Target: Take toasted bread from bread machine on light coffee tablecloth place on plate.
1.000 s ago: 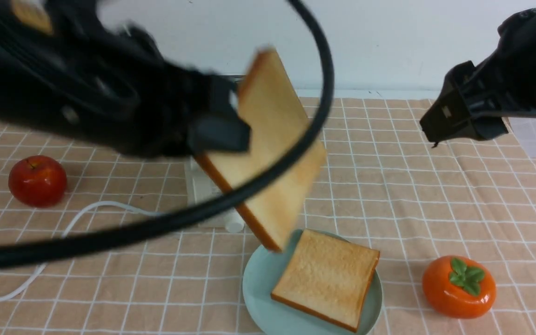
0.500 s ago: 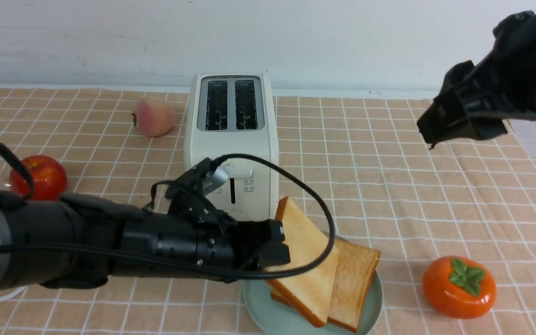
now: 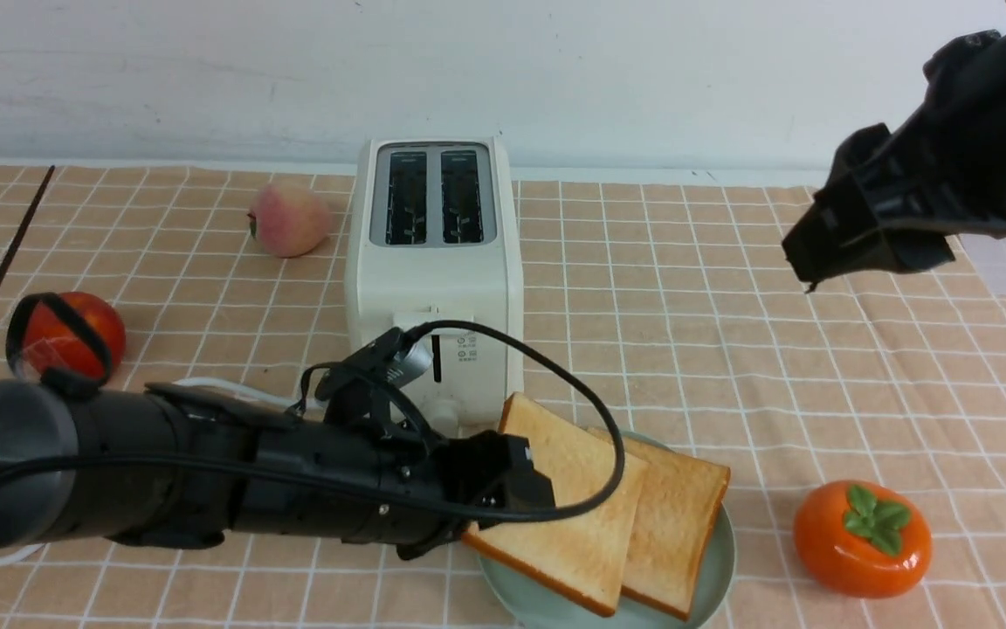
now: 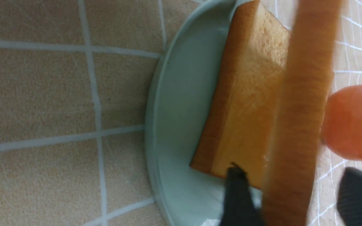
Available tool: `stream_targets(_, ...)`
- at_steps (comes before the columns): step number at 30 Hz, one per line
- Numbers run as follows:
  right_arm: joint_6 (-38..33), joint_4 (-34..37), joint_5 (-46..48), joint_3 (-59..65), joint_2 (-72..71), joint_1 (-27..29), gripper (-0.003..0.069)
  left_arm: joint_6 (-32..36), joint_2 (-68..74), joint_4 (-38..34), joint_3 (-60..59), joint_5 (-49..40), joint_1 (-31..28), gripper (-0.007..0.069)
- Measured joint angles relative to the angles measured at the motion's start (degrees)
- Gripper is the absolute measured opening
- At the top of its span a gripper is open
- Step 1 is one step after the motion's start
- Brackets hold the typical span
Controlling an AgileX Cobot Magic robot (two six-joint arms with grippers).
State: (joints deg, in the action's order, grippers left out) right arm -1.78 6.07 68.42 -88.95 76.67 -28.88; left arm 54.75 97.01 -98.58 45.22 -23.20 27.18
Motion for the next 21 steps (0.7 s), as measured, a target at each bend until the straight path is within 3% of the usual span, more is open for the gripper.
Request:
stream_targets(1,0.0,0.24,0.22,0.0,0.0,0.0,0.0367,0.0,-0.32,0.37,0.0,0.19,0.0,0.0562)
stream_targets(3,0.0,0.33,0.34,0.0,0.0,0.0,0.0367,0.0,-1.14,3.36,0.0,1.9,0.0,0.0633)
stream_targets(9,0.0,0.38,0.46,0.0,0.0,0.0,0.0367,0.0,-2.42,17.26,0.0,13.5,0.0,0.0659)
stream_targets(15,0.0,0.32,0.73,0.0,0.0,0.0,0.0367,0.0,-3.37,23.14,0.0,21.62,0.0,0.0588)
stream_targets(21,0.0,0.12,0.73,0.0,0.0,0.0,0.0355,0.11,-5.44,23.49,-0.05,22.44,-0.05,0.0374)
